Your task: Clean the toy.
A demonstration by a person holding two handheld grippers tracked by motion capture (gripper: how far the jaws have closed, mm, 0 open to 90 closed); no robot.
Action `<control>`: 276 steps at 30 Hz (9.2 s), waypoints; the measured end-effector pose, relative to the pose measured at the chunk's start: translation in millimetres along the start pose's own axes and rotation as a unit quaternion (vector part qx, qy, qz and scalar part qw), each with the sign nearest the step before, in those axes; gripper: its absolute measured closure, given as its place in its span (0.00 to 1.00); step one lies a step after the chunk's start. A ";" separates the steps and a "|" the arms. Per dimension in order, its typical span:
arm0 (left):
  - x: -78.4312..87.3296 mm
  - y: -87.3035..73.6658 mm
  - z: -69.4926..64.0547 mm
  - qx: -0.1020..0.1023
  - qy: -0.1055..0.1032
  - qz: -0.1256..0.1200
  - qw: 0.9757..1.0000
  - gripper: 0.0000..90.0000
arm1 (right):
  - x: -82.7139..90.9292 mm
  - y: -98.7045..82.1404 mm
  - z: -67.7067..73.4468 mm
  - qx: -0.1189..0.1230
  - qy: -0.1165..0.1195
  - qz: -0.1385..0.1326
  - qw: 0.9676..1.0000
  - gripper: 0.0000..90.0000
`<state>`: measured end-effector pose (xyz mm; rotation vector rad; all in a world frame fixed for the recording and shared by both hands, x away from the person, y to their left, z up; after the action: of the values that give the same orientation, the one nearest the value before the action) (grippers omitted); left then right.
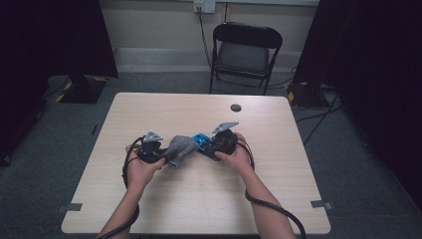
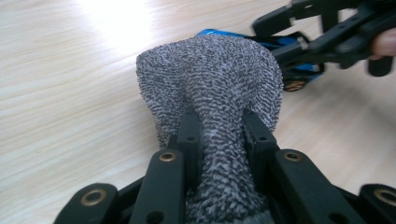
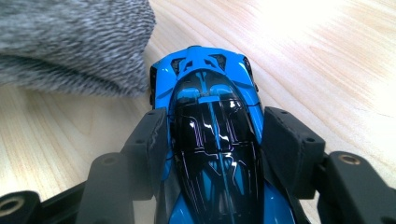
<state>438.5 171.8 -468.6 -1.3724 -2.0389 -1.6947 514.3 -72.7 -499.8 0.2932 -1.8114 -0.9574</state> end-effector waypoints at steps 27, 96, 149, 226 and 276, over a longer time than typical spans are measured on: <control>-25.3 -14.2 8.1 0.000 0.064 0.045 0.997 0.81 | 0.3 -1.0 0.1 0.003 0.000 -0.003 1.000 0.46; -46.1 -38.1 -81.9 -0.060 -0.075 0.117 0.988 0.81 | 0.4 0.6 0.1 0.003 0.000 0.005 1.000 0.46; -53.8 -51.5 -128.1 -0.125 -0.134 0.121 0.976 0.80 | 1.7 -3.4 -1.3 0.003 0.014 -0.023 1.000 0.32; -77.7 -43.0 -158.7 -0.154 -0.100 0.096 0.978 0.37 | 140.5 -94.2 33.8 -0.070 0.002 0.004 0.998 0.40; -137.5 42.2 -64.3 -0.131 -0.042 0.059 0.989 0.03 | 125.2 -109.6 45.4 -0.104 -0.052 0.041 0.992 0.83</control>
<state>520.1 41.5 -502.7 -1.6337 -1.7826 -1.9356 394.4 -196.7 -502.2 0.0401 -1.7848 -1.1109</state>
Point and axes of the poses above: each handheld gripper's, and its own axes: x roughly backward along the jaws, y roughly out of its top, z roughly to its left, the point moved 3 cm from there along -x, roughly forward along the jaws, and after that the axes turned 14 degrees about x, right-handed, at the moved point
